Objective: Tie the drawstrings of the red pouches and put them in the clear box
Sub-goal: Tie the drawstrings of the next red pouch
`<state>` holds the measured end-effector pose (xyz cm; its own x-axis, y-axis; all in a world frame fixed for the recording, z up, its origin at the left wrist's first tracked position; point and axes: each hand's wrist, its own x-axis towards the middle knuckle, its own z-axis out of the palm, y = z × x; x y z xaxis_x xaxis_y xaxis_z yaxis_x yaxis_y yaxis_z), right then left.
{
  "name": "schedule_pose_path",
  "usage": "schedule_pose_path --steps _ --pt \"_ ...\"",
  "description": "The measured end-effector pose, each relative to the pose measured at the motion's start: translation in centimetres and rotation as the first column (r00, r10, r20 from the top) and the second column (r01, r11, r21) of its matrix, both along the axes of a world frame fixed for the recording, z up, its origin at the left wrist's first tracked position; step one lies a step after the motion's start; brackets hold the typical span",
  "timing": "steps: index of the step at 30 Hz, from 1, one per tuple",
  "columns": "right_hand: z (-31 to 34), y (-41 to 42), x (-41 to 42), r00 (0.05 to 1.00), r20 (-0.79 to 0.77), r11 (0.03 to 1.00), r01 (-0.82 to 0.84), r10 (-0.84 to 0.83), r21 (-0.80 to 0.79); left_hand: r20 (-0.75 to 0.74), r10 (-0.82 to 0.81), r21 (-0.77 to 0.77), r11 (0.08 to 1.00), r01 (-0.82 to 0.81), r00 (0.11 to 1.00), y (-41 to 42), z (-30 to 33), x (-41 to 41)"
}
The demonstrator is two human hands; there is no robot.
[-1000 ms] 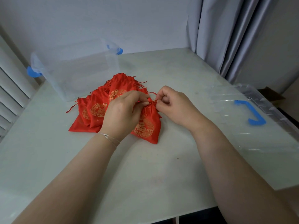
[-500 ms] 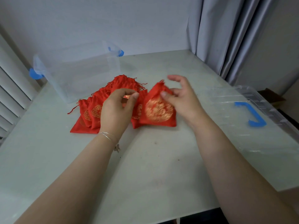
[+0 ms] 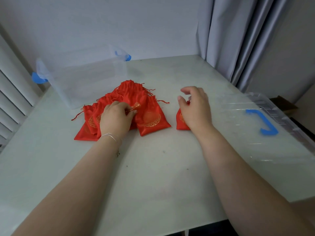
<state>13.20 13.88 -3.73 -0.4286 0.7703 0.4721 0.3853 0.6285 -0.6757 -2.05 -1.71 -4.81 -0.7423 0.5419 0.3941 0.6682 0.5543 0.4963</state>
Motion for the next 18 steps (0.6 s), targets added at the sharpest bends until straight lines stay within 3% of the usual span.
schedule_pose_path --steps 2,6,8,10,12,14,18 --pt "0.1 -1.8 -0.6 0.986 -0.099 0.983 -0.144 0.133 -0.117 -0.025 -0.048 0.093 0.994 0.05 0.999 0.0 0.2 0.3" --pt "0.4 -3.3 -1.4 0.946 -0.037 0.863 -0.311 0.323 -0.398 -0.209 -0.21 0.253 0.932 0.26 0.955 0.1 0.9 2.1" --pt "0.9 -3.7 -1.4 0.929 -0.198 0.759 -0.369 0.312 -0.536 -0.292 -0.296 0.217 0.906 0.364 0.909 0.2 1.1 3.2" --pt "0.9 -3.6 -1.3 0.909 -0.333 0.755 -0.398 0.25 -0.521 -0.317 -0.362 0.165 0.889 0.427 0.877 0.4 1.1 4.0" --pt "0.8 -3.5 -1.2 0.901 -0.389 0.795 -0.373 0.189 -0.477 -0.227 -0.388 0.216 0.874 0.435 0.893 0.4 1.3 4.7" --pt "0.6 -3.5 -1.2 0.897 -0.409 0.793 -0.368 0.165 -0.486 -0.054 -0.337 0.367 0.869 0.333 0.94 0.2 1.8 5.3" --pt "0.6 -4.1 -1.2 0.833 -0.515 0.634 -0.512 0.202 -0.58 0.231 -0.222 0.405 0.907 0.114 0.947 -0.1 2.9 5.0"
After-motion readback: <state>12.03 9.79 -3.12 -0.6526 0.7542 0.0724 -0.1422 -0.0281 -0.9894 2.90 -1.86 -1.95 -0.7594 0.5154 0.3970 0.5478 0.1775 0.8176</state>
